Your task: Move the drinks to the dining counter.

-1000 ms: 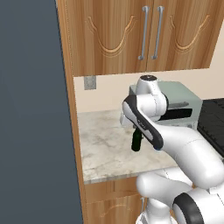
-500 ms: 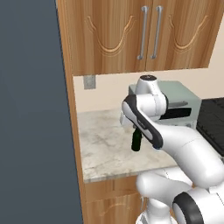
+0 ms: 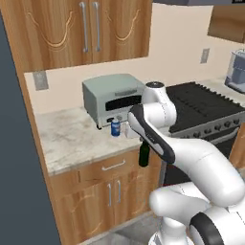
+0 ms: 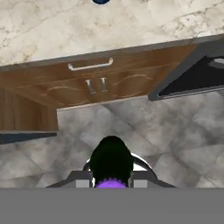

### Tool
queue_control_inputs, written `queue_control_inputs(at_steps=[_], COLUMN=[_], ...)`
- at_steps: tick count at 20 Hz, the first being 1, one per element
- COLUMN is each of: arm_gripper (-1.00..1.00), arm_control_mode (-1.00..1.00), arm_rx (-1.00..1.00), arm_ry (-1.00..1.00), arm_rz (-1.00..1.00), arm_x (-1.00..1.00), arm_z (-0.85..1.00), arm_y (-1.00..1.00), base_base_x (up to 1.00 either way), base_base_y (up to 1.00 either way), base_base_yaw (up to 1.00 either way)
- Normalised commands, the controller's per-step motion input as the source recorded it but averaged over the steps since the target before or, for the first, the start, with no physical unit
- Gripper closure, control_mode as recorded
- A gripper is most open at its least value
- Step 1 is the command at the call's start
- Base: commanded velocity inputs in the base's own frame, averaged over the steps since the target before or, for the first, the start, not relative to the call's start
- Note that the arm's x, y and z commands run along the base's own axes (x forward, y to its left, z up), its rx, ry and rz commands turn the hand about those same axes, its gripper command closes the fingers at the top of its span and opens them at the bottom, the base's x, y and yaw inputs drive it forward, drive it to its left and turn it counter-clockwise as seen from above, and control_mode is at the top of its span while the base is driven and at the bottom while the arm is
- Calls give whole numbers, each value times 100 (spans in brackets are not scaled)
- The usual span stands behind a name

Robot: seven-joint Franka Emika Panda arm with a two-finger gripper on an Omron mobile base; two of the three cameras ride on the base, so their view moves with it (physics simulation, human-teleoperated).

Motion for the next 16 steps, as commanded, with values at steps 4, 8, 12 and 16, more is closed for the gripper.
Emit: queue_control_inputs(at_steps=[4, 8, 12, 16], arm_gripper=[100, 100, 100, 100], arm_control_mode=[100, 100, 100, 100], arm_rx=[0, 0, 0, 0], arm_ry=[0, 0, 0, 0], arm_rz=[0, 0, 0, 0], arm_x=[0, 0, 0, 0], arm_z=[0, 0, 0, 0], arm_y=[0, 0, 0, 0], base_base_x=[-14, 0, 0, 0], base_base_y=[-53, -58, -47, -34], base_base_yaw=[-78, -83, -87, -89])
